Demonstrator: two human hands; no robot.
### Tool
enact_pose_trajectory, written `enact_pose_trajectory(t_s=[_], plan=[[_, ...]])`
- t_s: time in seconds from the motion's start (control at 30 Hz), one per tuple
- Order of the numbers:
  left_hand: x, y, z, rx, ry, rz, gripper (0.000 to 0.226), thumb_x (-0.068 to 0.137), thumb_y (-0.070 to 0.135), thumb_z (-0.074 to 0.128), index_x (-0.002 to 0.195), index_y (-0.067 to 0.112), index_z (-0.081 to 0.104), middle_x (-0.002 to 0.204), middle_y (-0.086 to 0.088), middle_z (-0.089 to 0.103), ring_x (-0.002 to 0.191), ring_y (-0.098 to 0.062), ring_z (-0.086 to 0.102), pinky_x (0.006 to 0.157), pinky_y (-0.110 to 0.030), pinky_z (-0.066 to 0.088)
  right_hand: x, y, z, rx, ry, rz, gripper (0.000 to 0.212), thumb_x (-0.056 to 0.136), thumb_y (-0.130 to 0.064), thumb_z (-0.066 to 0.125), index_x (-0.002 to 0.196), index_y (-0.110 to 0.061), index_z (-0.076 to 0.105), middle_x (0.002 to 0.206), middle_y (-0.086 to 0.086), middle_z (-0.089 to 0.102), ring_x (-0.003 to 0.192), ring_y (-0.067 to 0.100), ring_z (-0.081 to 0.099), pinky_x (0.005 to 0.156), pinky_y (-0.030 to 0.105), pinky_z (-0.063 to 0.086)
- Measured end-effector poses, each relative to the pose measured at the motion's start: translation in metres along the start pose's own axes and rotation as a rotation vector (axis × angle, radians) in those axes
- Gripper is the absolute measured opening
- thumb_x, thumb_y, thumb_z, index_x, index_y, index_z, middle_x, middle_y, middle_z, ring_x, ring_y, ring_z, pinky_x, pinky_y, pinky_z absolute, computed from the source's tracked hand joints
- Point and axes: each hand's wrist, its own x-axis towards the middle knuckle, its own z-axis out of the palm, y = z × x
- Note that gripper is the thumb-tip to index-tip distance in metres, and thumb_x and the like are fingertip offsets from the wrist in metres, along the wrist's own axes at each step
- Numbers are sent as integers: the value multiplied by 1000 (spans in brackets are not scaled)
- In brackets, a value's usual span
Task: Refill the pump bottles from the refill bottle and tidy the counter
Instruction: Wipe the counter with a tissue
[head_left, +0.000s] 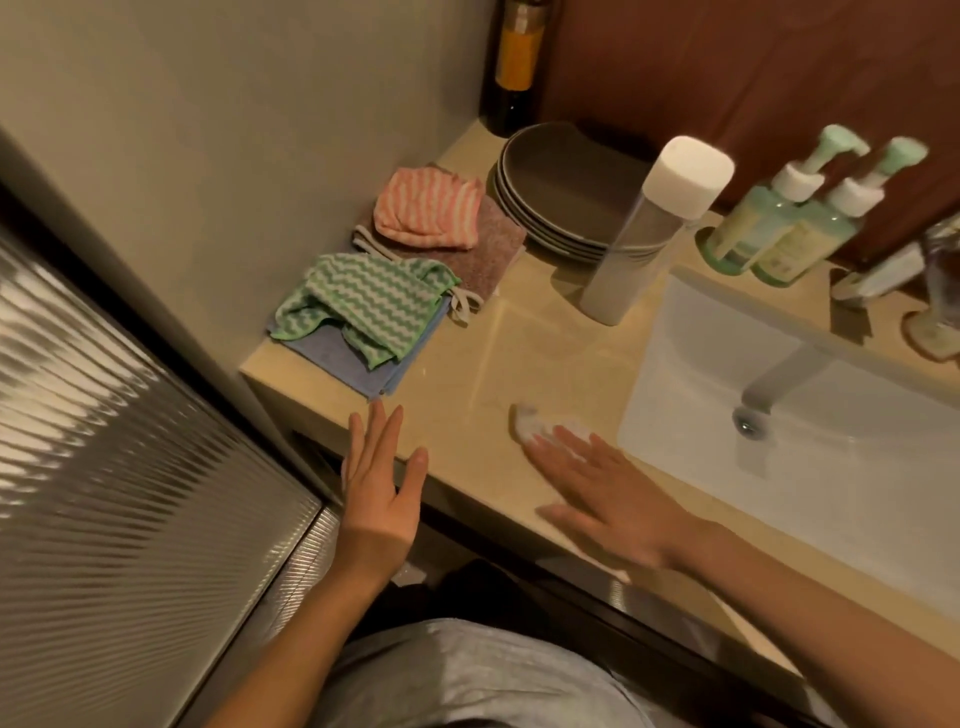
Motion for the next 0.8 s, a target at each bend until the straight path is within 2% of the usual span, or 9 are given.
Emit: enact_pose_trajectory(t_s=[0.1,0.2,0.33,0.43,0.53,0.6,0.7,0.8], plan=[[1,5,5,10,6,16,55,92,45,35,144,29,23,153,20,4,140,3,-14,115,-27,-4,9,38,-16,56,22,91,65,92,-65,8,146,-37,-14,153,-13,-14,143,8,-17,114,26,-15],[4,12,11,13,22,18,57,92,48,34,144,25,27,153,18,6,139,4,-12,115,-24,-5,38,48,-24,107,103,219,71,88,-67,-2,148,-32,-12,156,-8,-14,145,14,-14,111,27,-15],[14,28,23,-11,13,3,54,92,40,34,143,23,31,153,14,11,140,2,-6,118,-29,-3,73,18,-24,196,191,365,64,96,-56,12,150,-26,-7,158,-5,-8,145,19,-13,116,39,-8],[30,44,31,-53,4,-15,45,98,29,40,142,25,33,152,16,17,139,1,1,119,-37,6,75,-16,-12,213,212,274,65,96,-57,14,151,-28,-4,158,-6,-7,144,17,-14,117,40,-8],[53,72,39,-172,-66,9,46,97,32,45,141,31,34,149,18,24,141,-6,18,115,-43,25,55,-34,5,194,190,116,65,97,-57,19,151,-30,-5,158,-9,-6,144,13,-16,117,38,-8],[71,95,45,-237,-127,20,49,96,33,49,142,33,34,150,14,29,139,-7,25,113,-43,29,35,-34,13,161,165,20,64,98,-56,21,151,-30,-5,157,-9,-5,143,11,-17,115,33,-14],[102,133,58,-197,-196,73,58,93,31,55,145,28,29,151,8,29,139,-12,26,112,-33,27,8,-14,15,132,108,-74,61,100,-53,22,151,-31,-2,156,-11,-5,143,8,-17,110,23,-19],[126,167,74,-159,-247,116,67,90,27,60,147,21,25,152,5,28,138,-13,27,101,-24,27,-6,20,9,125,103,-119,57,100,-51,23,151,-32,5,157,-12,4,144,7,-8,112,21,-14]])
